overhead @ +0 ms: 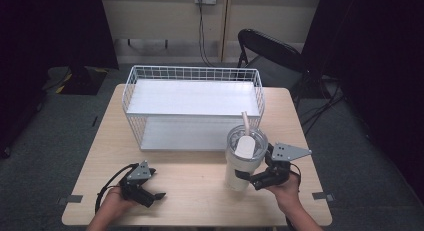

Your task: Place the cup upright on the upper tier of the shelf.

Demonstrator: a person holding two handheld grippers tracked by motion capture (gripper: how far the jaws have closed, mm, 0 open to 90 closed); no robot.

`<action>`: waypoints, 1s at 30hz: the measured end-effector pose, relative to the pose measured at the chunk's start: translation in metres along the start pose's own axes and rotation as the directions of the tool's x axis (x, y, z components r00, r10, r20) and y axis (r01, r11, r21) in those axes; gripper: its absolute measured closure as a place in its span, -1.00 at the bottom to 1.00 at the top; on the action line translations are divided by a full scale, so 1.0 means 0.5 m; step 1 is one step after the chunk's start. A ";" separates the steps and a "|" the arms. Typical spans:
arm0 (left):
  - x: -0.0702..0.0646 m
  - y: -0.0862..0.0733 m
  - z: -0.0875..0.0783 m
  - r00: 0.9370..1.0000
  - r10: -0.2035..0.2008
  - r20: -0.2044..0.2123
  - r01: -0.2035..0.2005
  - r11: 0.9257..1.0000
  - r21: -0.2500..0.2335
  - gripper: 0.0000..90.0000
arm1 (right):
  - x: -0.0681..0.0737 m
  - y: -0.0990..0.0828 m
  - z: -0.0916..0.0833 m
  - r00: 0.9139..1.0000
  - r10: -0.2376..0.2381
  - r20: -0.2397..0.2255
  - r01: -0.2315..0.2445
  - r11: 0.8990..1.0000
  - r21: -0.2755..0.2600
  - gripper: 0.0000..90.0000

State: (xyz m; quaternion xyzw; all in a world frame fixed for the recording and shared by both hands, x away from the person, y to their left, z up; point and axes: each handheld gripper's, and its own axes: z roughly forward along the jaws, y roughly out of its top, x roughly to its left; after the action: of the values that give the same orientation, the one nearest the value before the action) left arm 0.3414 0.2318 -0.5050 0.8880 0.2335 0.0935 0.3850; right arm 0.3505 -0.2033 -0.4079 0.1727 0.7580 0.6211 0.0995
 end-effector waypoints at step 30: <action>0.000 0.000 0.000 1.000 0.001 0.000 -0.001 1.000 0.000 -0.87 | -0.027 0.116 0.026 1.000 -0.002 -0.015 0.002 1.000 0.000 -0.80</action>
State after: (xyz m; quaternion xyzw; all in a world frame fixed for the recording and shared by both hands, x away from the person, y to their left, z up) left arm 0.3415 0.2318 -0.5050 0.8881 0.2329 0.0939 0.3850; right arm 0.3756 -0.1872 -0.3548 0.1674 0.7587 0.6224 0.0947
